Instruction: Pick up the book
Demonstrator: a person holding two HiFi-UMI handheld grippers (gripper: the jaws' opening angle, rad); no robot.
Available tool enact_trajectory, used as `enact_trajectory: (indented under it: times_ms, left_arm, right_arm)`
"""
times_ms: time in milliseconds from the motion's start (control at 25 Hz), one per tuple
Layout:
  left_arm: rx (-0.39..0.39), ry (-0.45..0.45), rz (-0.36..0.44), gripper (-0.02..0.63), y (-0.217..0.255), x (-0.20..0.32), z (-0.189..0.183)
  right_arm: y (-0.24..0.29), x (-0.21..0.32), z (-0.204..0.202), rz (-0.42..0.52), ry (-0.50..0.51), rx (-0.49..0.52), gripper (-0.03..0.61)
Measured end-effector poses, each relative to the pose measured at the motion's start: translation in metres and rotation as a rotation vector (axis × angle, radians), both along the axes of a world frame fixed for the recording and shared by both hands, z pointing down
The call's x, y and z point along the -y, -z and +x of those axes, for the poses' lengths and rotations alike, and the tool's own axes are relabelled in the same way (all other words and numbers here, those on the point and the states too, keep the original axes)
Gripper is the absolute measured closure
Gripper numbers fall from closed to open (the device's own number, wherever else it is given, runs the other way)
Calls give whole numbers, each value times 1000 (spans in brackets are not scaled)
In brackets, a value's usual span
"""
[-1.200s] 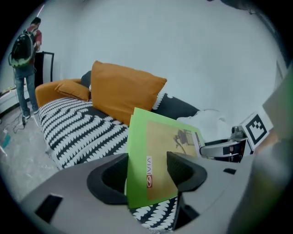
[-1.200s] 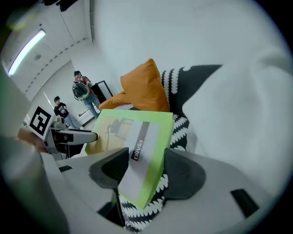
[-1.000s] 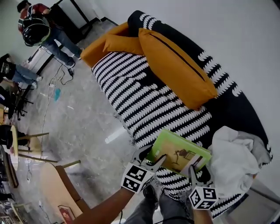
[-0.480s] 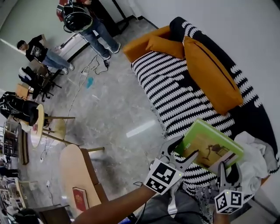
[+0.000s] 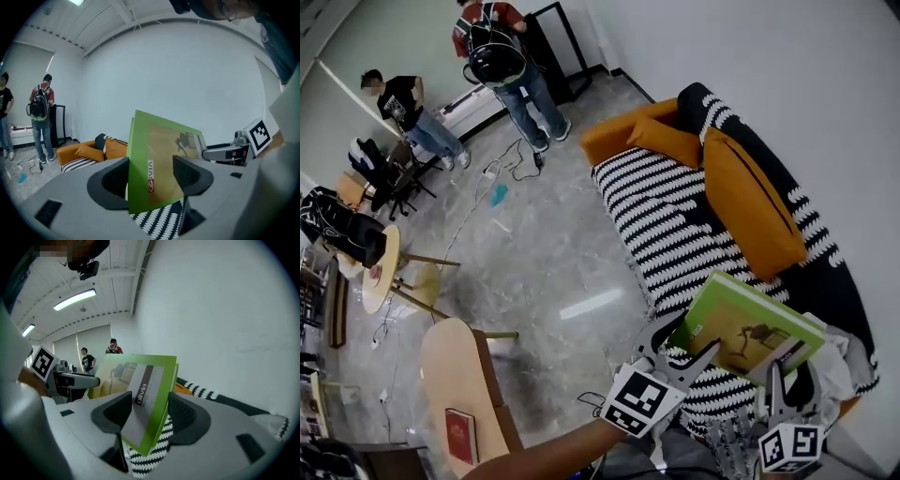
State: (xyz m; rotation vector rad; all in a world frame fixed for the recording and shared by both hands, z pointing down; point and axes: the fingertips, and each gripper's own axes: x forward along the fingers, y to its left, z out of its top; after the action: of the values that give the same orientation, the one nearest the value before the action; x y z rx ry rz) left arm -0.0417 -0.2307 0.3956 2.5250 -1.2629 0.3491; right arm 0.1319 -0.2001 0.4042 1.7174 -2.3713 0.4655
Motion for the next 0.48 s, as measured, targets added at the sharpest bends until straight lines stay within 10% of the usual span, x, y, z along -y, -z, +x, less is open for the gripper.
enact_trajectory:
  times_ms: [480]
  left_arm:
    - [-87,102,117,339,79,-9,-47]
  right_arm:
    - [99,11,-47,150,102,-68,331]
